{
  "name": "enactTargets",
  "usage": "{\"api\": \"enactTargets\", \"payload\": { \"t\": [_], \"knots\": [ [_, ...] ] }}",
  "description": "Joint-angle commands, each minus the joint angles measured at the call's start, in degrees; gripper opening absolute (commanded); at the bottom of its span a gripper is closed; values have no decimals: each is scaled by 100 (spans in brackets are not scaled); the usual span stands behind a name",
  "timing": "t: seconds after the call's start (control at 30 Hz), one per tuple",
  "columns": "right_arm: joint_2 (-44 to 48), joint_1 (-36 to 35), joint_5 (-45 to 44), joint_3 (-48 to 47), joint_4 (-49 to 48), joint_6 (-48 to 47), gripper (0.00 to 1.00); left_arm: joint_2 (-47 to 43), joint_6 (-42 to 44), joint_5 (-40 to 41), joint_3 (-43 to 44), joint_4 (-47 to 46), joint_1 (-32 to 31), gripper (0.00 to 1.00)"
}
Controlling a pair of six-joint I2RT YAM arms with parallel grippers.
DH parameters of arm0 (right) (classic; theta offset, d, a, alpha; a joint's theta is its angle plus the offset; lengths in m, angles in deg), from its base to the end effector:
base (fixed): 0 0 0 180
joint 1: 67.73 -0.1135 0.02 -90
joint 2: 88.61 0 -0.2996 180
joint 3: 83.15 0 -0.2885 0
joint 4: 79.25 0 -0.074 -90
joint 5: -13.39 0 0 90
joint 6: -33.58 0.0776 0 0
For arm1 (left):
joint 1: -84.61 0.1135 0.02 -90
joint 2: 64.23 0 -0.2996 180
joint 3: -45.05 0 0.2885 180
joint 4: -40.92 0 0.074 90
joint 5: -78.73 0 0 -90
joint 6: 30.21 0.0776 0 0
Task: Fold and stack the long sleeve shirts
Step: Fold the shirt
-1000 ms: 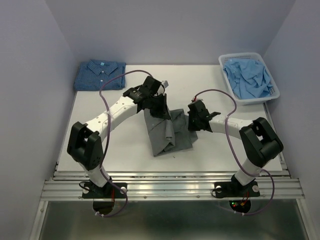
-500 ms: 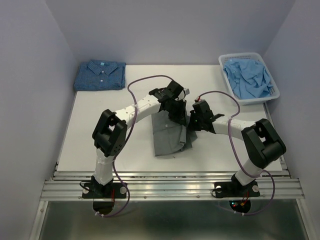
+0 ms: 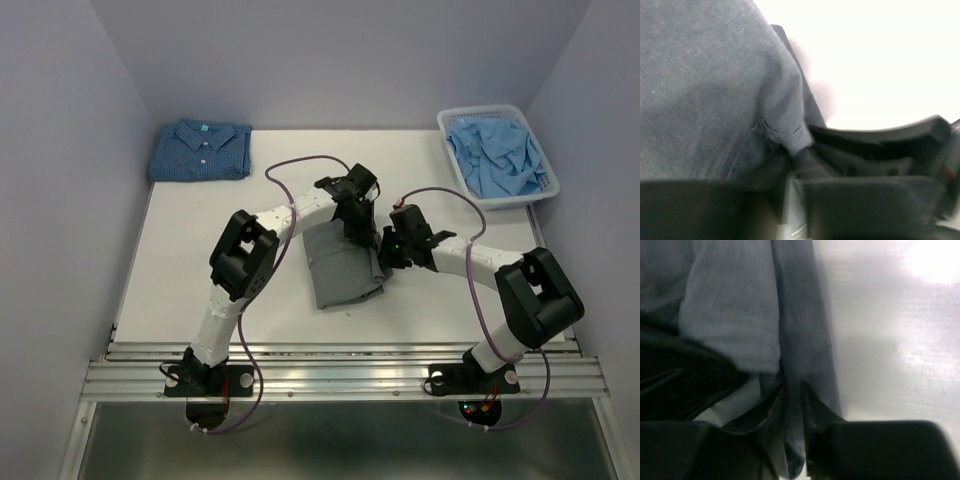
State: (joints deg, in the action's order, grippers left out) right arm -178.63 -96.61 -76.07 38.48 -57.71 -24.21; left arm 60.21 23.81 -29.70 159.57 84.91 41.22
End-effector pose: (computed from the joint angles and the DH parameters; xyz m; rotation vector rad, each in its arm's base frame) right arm 0.3118 0.1728 0.1403 0.0703 2.5565 0.4429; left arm 0.3905 -0.4029 0.1916 0.3186 2.6996 -0.9036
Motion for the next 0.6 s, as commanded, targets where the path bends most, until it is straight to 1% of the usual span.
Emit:
{"api": "enactTargets", "payload": {
  "t": [0.0,0.03,0.07,0.13,0.17,0.2,0.23,0.33,0.37,0.43,0.47,0.5,0.53,0.57],
  "knots": [
    [686,-3,-386,-56,521,163,29,-166,-207,332,234,-8,33,45],
    [844,-3,-649,-117,766,189,33,-201,-207,306,207,-43,33,55],
    [1011,-3,-773,-118,873,198,38,-245,-207,271,190,-70,33,59],
    [1556,-3,-984,-197,1075,172,42,-411,-128,174,207,-114,33,68],
    [1749,-3,-1185,-232,1250,155,48,-490,-110,95,207,-149,33,94],
    [2099,-3,-1240,-276,1304,120,52,-674,-58,51,207,-192,33,99],
    [2268,-3,-1240,-302,1357,76,58,-763,-49,77,224,-228,33,99],
    [2796,-3,-890,-364,1279,-205,65,-1141,30,252,312,-184,33,99],
    [2884,-3,-436,-364,1209,-363,71,-1246,74,288,347,-167,33,99],
    [2990,-3,163,-312,1016,-460,77,-1527,188,367,339,-158,42,99],
    [3016,-3,740,-285,797,-496,81,-1624,232,506,339,-158,42,99],
    [2990,-3,1051,-268,682,-592,91,-1712,285,525,313,-149,42,99],
    [2903,-3,1532,-250,498,-645,99,-1896,337,595,295,-123,51,99],
    [2833,-3,1763,-250,392,-680,100,-1984,338,691,251,-123,59,99]
  ]
}}
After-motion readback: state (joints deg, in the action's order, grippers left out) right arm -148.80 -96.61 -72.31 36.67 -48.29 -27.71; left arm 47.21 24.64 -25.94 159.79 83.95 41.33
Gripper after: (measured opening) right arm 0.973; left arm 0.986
